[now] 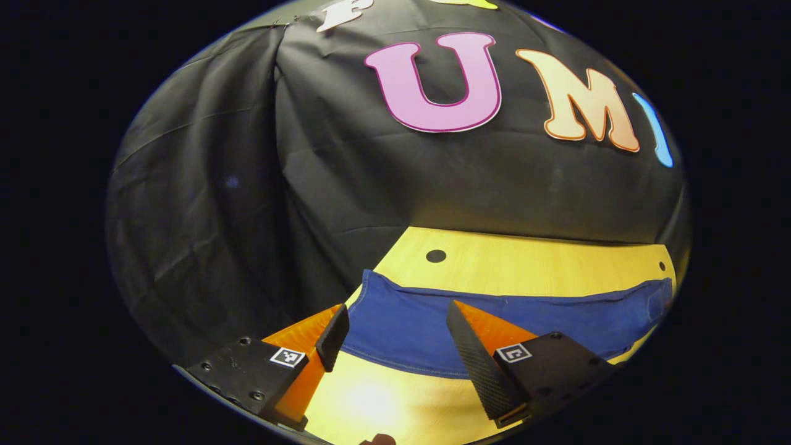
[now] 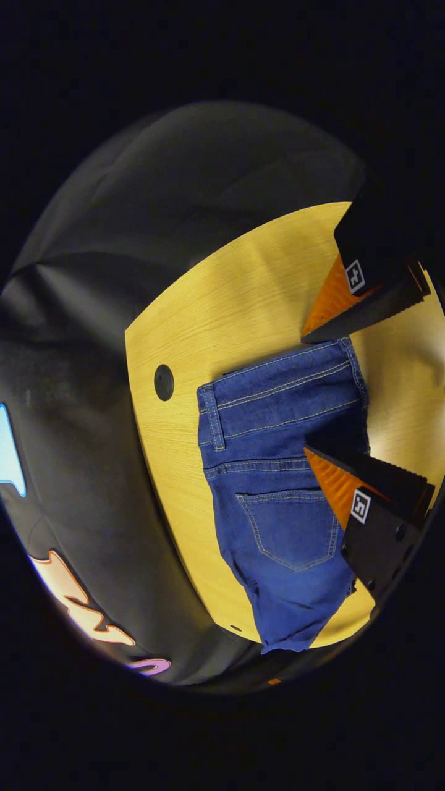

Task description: Grasp the waist and the cuffs of the jeans and fold them to make the two legs overlap; first hold the waist and fold one-third of the jeans toward the cuffs, then hold the cuffs and fold the remaining one-third in the same direction to finish folding.

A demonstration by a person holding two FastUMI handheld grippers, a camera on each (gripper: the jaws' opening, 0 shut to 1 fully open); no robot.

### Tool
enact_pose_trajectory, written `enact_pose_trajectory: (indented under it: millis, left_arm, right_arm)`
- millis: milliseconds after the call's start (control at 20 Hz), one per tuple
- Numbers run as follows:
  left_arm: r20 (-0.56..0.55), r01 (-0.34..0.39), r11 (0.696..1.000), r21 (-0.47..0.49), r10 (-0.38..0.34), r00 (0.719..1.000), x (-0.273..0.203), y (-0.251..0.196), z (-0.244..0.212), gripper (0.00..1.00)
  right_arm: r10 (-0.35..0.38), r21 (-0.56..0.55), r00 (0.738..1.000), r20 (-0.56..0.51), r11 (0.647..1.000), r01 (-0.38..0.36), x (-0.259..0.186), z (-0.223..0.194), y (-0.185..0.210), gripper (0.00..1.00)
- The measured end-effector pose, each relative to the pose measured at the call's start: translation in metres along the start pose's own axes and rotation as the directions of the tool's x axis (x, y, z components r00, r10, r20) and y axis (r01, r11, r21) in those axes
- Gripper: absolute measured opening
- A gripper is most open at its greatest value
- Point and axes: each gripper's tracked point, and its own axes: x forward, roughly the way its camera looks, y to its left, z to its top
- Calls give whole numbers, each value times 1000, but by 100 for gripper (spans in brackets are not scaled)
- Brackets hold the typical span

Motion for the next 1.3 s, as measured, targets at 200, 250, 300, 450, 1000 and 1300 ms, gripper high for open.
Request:
enact_pose_trajectory:
  millis: [200,250,300,450,1000,1300]
  left_arm:
    - [10,21,1000,-22,-21,1000,1,-2,0,96]
    - [8,23,1000,-11,-23,1000,1,-2,-1,96]
    - [5,20,1000,-2,-20,1000,1,-3,-2,96]
    - [-4,38,999,-23,-38,999,2,-7,-2,96]
    - [-8,119,992,-44,-119,993,9,-14,-6,96]
    - [16,204,978,-37,-204,979,20,8,0,96]
  right_arm:
    - [12,27,1000,3,1000,-13,2,-3,-1,95]
    - [18,29,1000,12,999,-18,2,-5,0,91]
    - [22,34,999,28,999,-23,3,-3,1,88]
    - [26,68,999,43,997,-29,7,-5,8,57]
    - [-96,55,992,85,994,91,-3,5,14,10]
    - [-154,109,963,223,985,132,-65,48,46,7]
